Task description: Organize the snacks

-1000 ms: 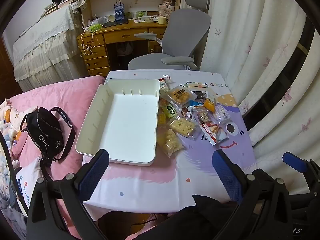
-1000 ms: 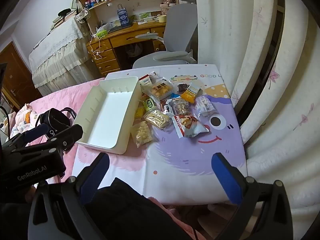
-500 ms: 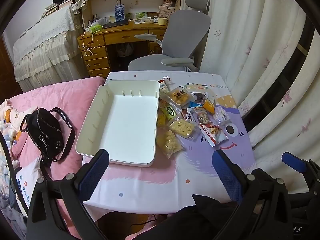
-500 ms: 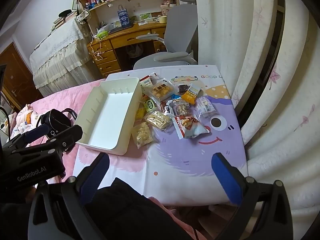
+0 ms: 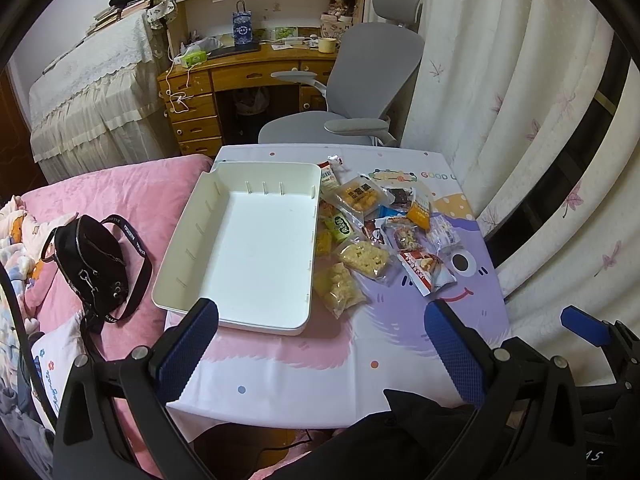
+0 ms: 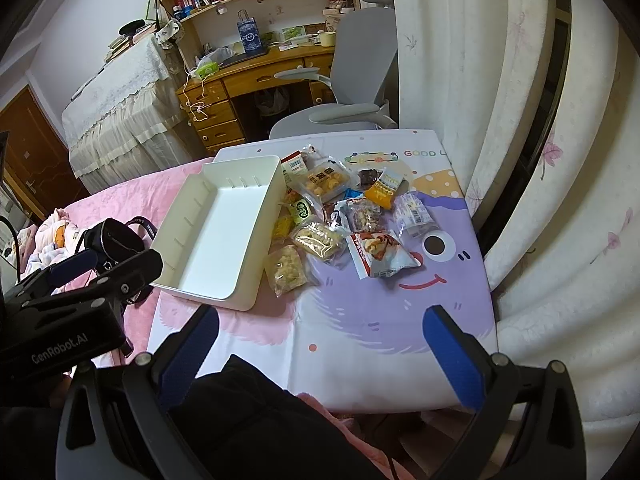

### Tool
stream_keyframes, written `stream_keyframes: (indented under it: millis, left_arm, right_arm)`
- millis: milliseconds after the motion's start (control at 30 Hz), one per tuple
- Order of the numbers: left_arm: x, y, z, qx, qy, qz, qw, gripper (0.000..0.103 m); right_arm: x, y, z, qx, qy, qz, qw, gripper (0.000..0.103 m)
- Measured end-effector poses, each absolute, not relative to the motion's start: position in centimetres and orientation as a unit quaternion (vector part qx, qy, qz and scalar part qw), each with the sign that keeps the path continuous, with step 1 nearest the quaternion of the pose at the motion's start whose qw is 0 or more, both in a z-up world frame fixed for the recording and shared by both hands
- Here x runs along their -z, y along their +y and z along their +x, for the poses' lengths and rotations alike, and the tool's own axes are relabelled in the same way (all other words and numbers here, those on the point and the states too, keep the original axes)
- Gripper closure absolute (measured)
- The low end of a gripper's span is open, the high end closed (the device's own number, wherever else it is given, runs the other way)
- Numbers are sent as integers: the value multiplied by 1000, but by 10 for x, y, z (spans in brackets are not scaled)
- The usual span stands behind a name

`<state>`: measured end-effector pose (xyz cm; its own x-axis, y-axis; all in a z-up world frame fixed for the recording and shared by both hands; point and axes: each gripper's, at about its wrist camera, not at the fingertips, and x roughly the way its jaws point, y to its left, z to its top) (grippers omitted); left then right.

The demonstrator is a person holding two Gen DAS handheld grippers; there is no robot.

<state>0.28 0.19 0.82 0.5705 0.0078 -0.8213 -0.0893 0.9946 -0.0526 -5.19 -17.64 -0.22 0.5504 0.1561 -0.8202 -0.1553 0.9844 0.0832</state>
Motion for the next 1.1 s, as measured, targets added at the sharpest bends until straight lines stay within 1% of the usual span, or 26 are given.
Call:
stream_keyframes:
  millis: [267,533,1100]
  left_arm:
    - [-15,1,9,-31,465,-49,883,1]
    - [-8,0,6,-47,465,-53,882,1]
    - [-1,27,12,-44,486,-59,871,1]
  right_arm:
    - [1,-176,-53,-90,465,-1,881,1]
    - [3,-176,-57,-99,463,-7,881,1]
    - [-3,-167,-56,-90,438,-1,895,1]
